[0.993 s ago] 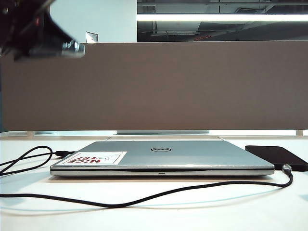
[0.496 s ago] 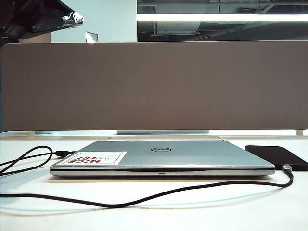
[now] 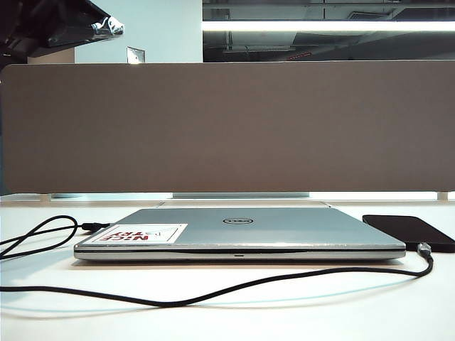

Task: Pick up the charging cable and the phone, plug the charging cable into the charging port on the phone, and finally place them back on the table.

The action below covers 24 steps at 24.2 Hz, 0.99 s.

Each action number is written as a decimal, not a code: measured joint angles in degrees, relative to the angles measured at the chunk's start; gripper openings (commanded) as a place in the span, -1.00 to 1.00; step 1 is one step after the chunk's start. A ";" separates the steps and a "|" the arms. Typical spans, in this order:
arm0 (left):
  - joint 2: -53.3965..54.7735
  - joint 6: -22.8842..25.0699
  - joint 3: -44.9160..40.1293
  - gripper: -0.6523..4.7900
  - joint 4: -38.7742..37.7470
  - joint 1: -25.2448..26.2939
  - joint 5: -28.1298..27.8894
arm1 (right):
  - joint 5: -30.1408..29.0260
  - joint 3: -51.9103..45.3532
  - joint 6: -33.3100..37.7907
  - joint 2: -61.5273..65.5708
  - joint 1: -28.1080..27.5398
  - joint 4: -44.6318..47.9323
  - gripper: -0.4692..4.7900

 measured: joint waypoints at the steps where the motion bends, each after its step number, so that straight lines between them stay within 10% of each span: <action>1: 0.00 0.00 0.00 -0.78 0.00 0.00 0.00 | 0.17 0.00 -0.22 0.00 0.00 0.00 -0.84; 24: 0.07 0.42 0.00 -0.78 -0.04 1.18 0.04 | 0.00 0.15 -0.48 0.00 -0.13 3.30 -0.82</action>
